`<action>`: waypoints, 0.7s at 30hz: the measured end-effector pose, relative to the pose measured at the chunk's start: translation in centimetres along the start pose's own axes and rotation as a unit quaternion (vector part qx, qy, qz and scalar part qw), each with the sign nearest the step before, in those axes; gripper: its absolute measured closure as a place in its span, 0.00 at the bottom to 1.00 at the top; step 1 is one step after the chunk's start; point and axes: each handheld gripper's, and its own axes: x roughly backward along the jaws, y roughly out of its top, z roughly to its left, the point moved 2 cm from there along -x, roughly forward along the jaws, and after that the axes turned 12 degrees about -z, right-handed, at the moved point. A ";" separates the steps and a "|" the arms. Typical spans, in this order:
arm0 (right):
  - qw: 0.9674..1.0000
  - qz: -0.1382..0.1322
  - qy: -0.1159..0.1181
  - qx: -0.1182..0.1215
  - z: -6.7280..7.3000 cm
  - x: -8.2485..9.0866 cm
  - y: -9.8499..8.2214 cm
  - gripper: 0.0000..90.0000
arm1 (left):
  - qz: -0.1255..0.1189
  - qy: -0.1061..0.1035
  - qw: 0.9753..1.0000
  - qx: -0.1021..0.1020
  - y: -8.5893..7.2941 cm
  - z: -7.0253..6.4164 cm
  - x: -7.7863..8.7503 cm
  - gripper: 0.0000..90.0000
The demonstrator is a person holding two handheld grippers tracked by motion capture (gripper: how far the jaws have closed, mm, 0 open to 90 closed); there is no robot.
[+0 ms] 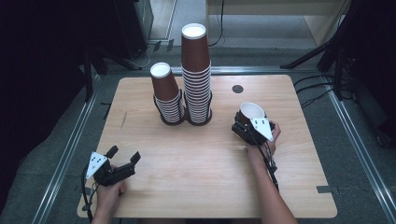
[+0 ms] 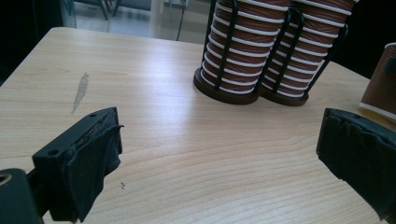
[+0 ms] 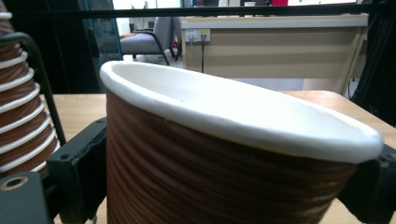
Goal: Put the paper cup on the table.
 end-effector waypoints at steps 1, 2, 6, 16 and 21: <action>1.000 0.000 0.000 0.001 0.0 0.0 0.0 0.07 | -0.001 0.000 1.000 0.001 0.0 0.0 0.0 0.00; 1.000 0.000 0.000 0.002 0.0 0.0 0.0 0.07 | 0.000 0.000 1.000 0.001 0.0 0.0 0.0 0.00; 1.000 0.001 0.000 0.007 0.1 0.1 0.0 0.07 | 0.000 0.000 1.000 0.001 0.0 0.0 0.0 0.00; 1.000 0.015 0.009 0.026 0.5 0.7 -0.1 0.09 | 0.000 0.000 1.000 0.002 0.0 0.1 0.0 0.00; 0.999 0.017 0.013 0.028 0.6 0.9 -0.1 0.08 | 0.001 0.000 1.000 0.001 0.0 0.0 0.0 0.00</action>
